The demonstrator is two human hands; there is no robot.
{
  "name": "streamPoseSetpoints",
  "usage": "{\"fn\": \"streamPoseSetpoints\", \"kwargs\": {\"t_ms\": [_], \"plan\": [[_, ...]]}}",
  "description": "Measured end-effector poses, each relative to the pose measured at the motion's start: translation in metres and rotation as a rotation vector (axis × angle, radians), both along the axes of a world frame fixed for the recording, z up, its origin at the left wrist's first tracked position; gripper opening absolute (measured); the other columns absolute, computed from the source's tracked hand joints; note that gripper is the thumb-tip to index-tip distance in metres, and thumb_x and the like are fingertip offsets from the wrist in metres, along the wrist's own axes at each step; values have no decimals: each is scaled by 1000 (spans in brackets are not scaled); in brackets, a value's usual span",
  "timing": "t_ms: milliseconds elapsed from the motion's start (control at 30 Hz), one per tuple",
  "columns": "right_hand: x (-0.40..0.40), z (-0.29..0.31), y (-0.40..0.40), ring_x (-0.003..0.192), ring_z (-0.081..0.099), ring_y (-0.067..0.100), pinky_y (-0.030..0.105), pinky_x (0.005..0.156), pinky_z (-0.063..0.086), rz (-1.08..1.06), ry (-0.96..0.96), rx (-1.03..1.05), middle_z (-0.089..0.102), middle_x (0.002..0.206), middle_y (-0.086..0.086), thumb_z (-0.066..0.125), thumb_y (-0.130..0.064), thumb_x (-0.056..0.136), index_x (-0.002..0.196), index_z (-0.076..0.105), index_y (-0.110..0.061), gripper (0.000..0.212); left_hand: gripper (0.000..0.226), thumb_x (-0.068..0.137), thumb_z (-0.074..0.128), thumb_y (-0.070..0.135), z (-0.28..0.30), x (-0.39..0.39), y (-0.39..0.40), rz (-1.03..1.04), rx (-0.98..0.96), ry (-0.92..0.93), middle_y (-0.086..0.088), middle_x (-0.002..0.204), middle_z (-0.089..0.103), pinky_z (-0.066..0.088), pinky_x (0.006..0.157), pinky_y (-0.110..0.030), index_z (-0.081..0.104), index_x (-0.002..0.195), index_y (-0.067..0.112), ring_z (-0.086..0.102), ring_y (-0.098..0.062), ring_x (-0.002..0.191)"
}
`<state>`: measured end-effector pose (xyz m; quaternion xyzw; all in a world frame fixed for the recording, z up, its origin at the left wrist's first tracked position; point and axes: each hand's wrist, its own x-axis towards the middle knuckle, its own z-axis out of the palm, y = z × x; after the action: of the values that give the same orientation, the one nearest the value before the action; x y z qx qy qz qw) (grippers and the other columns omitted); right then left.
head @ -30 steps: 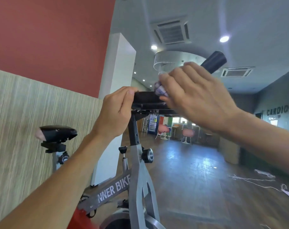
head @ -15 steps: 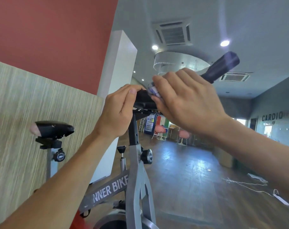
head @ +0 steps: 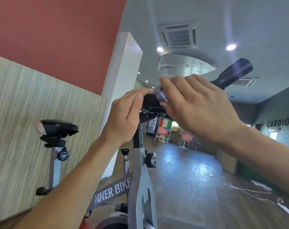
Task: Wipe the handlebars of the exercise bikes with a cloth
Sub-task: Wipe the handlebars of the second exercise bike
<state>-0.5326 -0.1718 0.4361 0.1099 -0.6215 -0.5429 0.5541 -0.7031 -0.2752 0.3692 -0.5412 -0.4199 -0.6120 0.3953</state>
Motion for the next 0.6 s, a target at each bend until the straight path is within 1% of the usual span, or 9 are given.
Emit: {"fn": "streamPoseSetpoints", "kwargs": {"t_ms": [67,133,167,233,300,367,400,467,600], "plan": [[18,3,7,94,65,37,46,88,53,-12,-40,11,68,109,14,40,-26,111,133,60,2,40,40,107,33,14,0,-1,-2,10,3,-12,-3,121,72,51,102,-36,68,126,4,65,-13,118],[37,7,14,102,65,40,49,94,52,-4,-26,9,67,114,17,43,-24,110,131,60,4,38,40,107,34,12,0,-2,-2,10,13,-5,-3,117,73,52,98,-35,69,122,4,66,-14,113],[42,9,16,103,64,41,51,95,52,-2,-8,0,67,114,19,45,-23,110,129,60,4,37,39,107,33,11,0,-2,-2,13,17,-2,-4,114,73,52,95,-36,70,120,4,66,-16,111],[35,9,14,97,65,41,51,91,53,14,31,-26,68,109,19,45,-22,110,121,64,5,34,38,107,33,11,0,-2,1,29,32,-4,-6,107,72,52,89,-39,70,115,4,67,-20,104],[17,8,5,87,64,39,49,84,54,28,48,-46,69,101,16,44,-22,110,111,68,2,33,38,107,33,12,1,-1,5,38,55,-14,-7,103,70,52,84,-40,69,113,3,66,-22,99],[2,4,-3,81,63,36,46,79,53,18,51,-50,68,95,13,42,-23,110,108,68,-1,34,38,107,32,12,-1,0,6,47,66,-15,-7,102,69,52,82,-40,69,113,3,65,-22,97],[-1,1,-4,81,63,36,45,79,53,10,54,-46,67,95,12,41,-23,110,109,68,-1,34,38,107,32,12,-1,1,5,49,64,-4,-7,102,69,52,82,-39,68,114,3,65,-21,97],[2,-3,-2,85,63,36,45,83,53,2,38,-39,67,100,13,41,-23,111,116,67,0,35,38,107,32,12,-2,0,3,44,49,6,-7,104,69,53,84,-36,68,116,3,66,-20,98],[27,-5,12,111,63,39,48,101,50,-17,1,-16,66,120,16,46,-22,110,131,60,3,36,39,107,31,11,-1,-1,1,27,33,5,-8,107,70,51,88,-25,68,117,3,65,-19,102]]}}
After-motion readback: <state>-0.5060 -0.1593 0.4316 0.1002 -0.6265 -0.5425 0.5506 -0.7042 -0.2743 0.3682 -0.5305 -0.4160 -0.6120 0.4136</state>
